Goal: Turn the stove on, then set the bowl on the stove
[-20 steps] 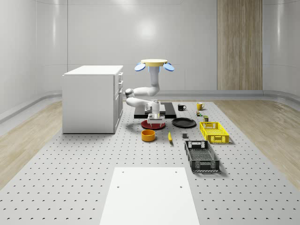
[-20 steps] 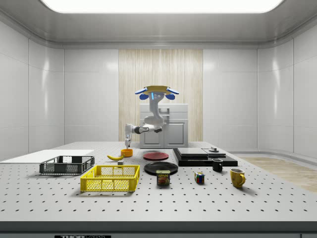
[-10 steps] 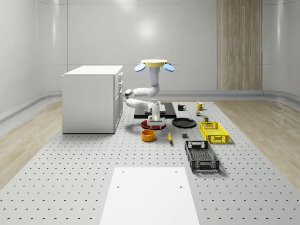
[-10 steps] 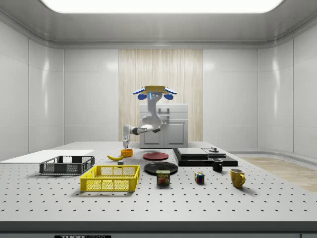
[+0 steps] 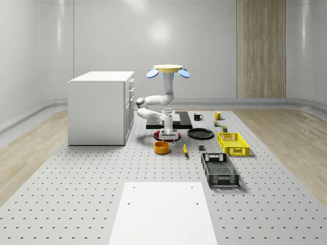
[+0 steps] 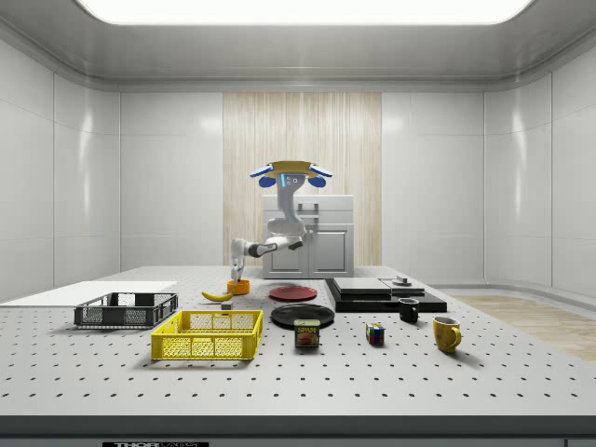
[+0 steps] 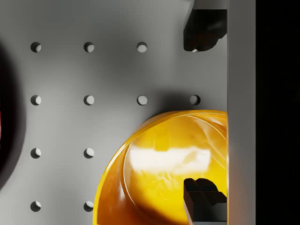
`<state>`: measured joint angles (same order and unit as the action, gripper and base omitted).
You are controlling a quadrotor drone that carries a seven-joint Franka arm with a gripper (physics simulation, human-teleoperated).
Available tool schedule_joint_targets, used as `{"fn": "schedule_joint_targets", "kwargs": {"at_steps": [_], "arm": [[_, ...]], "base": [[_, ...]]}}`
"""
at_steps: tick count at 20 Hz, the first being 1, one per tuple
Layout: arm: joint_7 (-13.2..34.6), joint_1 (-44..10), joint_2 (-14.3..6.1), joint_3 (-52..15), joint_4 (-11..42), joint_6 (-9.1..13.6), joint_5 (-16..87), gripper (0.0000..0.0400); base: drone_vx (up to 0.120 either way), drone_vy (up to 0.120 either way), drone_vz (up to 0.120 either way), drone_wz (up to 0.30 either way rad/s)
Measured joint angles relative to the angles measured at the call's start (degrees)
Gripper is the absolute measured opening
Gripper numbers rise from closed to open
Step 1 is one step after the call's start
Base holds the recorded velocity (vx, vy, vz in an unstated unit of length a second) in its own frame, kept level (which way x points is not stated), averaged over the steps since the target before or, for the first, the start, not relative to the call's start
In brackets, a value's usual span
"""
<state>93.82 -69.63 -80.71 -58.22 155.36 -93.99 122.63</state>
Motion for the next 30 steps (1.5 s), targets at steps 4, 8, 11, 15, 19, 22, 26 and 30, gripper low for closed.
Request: {"fn": "schedule_joint_targets", "kwargs": {"at_steps": [4,8,11,15,19,22,26,30], "arm": [[-0.32,-0.56,0.56,0.58,-1.23,-0.35,0.66,0.0400],[0.09,-1.34,1.21,1.02,-1.81,-0.24,1.27,0.0400],[0.24,-1.60,1.50,1.18,-2.01,-0.14,1.52,0.0400],[0.25,-1.84,1.83,1.82,-2.50,-0.34,2.19,0.0400],[0.08,-1.85,2.07,2.37,-2.90,-0.56,2.75,0.0400],[-0.35,-1.51,2.07,2.53,-3.05,-0.71,2.90,0.0400],[-0.66,-1.23,2.15,2.65,-3.14,-0.72,3.03,0.0400],[-0.83,-1.05,2.28,2.71,-3.16,-0.64,3.13,0.0254]], "base": [[0.000,0.000,0.000,0.000],[0.000,0.000,0.000,0.000],[0.000,0.000,0.000,0.000],[0.000,0.000,0.000,0.000],[0.000,0.000,0.000,0.000],[0.000,0.000,0.000,0.000],[0.000,0.000,0.000,0.000],[0.000,0.000,0.000,0.000]]}}
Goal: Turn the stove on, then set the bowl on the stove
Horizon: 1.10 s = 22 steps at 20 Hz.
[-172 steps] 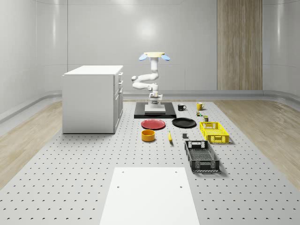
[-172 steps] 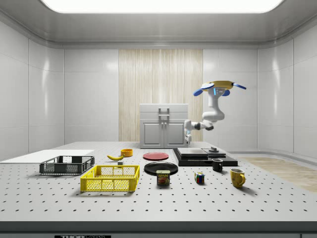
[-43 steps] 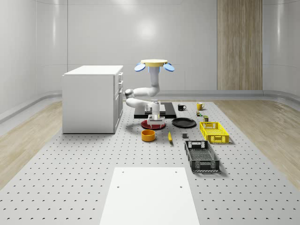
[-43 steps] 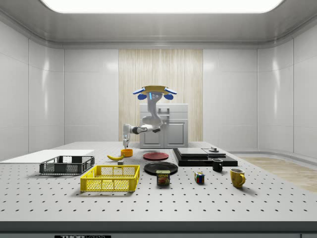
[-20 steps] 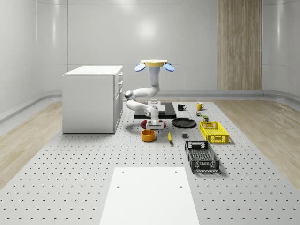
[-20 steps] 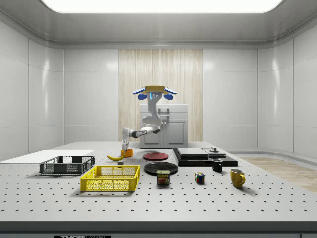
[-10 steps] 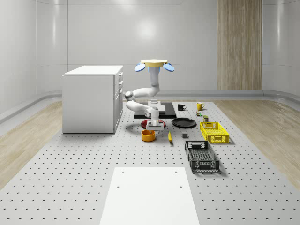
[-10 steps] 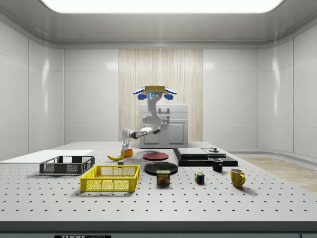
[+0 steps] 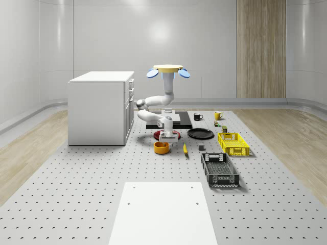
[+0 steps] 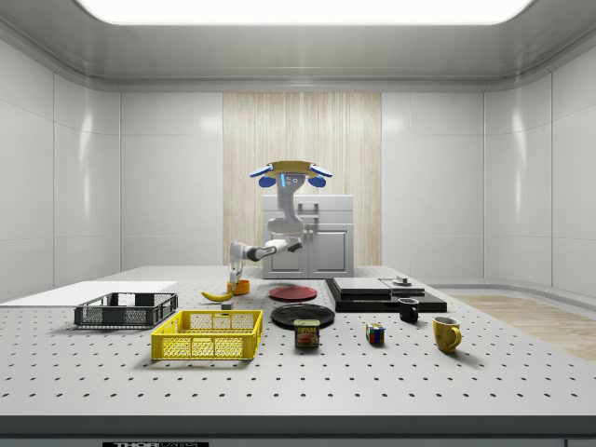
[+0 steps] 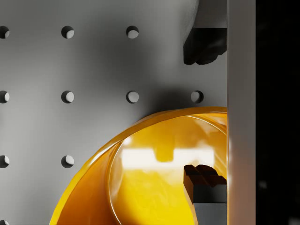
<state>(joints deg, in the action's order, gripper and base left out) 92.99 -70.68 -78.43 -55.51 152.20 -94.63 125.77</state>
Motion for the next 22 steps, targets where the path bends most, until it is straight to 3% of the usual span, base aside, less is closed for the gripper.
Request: {"fn": "schedule_joint_targets", "kwargs": {"at_steps": [3,7,16,22], "arm": [[-0.09,0.10,0.10,0.03,0.00,0.08,0.07,0.0173],[-0.19,0.22,0.24,0.06,0.01,0.20,0.15,0.0127],[-0.24,0.83,0.28,-1.39,1.15,1.44,-1.09,0.0103],[-0.06,1.42,0.04,-3.97,2.83,3.08,-3.47,0.0101]], "base": [[0.000,0.000,0.000,0.000],[0.000,0.000,0.000,0.000],[0.000,0.000,0.004,0.000],[-0.073,0.073,0.120,0.000]]}}
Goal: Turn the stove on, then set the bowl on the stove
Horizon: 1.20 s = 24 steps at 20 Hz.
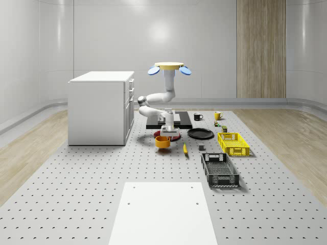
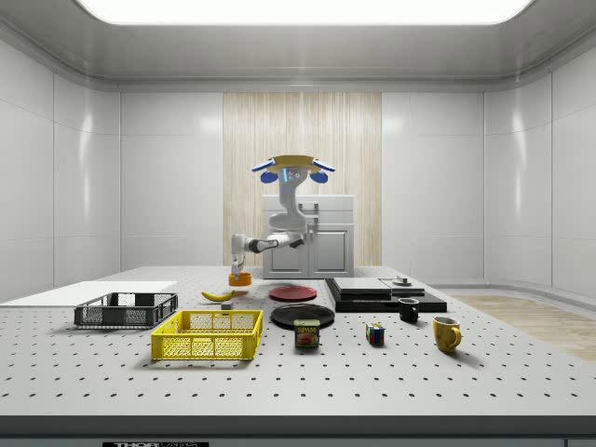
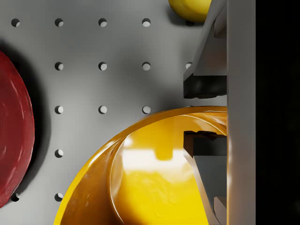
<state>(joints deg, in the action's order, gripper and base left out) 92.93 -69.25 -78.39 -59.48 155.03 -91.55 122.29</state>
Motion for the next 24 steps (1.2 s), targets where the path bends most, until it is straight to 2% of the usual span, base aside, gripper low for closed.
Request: {"fn": "schedule_joint_targets", "kwargs": {"at_steps": [9,21,24], "arm": [[0.14,0.14,-0.18,-1.14,0.63,0.57,-1.10,0.0100],[0.25,0.05,-0.39,-1.34,0.70,0.48,-1.36,0.0100],[0.27,0.02,-0.44,-1.36,0.70,0.44,-1.39,0.0100]], "base": [[-0.120,0.120,0.120,0.000],[-0.120,0.007,0.000,0.000],[-0.120,0.000,0.107,0.000]]}}
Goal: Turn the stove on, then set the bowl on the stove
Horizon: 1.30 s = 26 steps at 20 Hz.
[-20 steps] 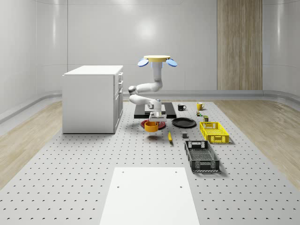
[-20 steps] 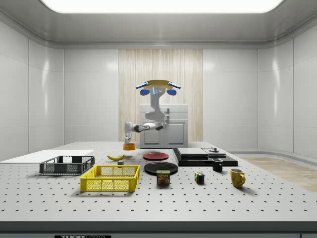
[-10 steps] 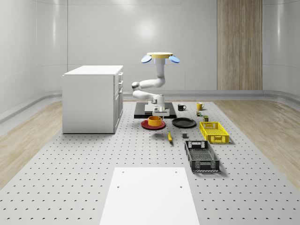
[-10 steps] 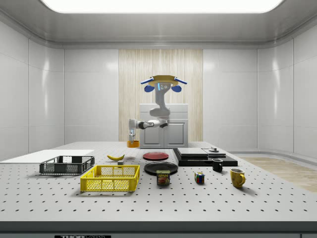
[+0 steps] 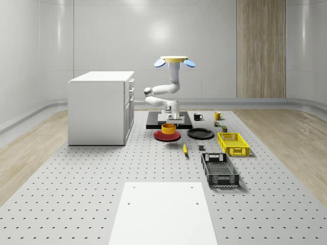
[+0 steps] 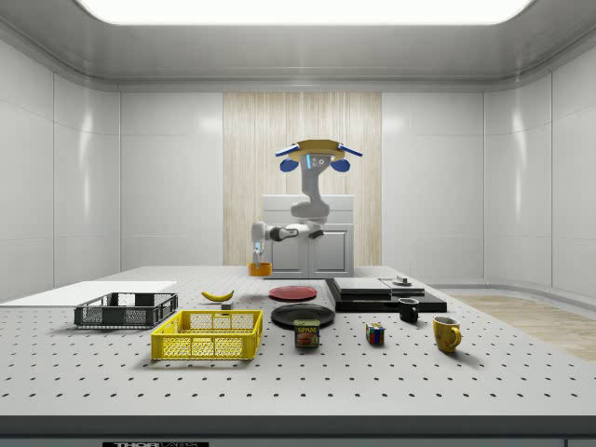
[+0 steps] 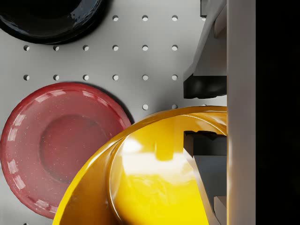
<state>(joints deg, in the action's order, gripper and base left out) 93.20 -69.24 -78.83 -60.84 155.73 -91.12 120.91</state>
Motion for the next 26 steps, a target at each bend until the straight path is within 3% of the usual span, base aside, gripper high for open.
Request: {"fn": "schedule_joint_targets", "kwargs": {"at_steps": [6,26], "arm": [[0.04,-0.05,-0.09,-0.02,-0.01,-0.08,-0.05,0.0100],[0.17,-0.21,-0.35,-0.07,-0.03,-0.32,-0.19,0.0100]], "base": [[-0.120,0.073,0.007,0.000],[-0.120,0.000,0.000,0.000]]}}
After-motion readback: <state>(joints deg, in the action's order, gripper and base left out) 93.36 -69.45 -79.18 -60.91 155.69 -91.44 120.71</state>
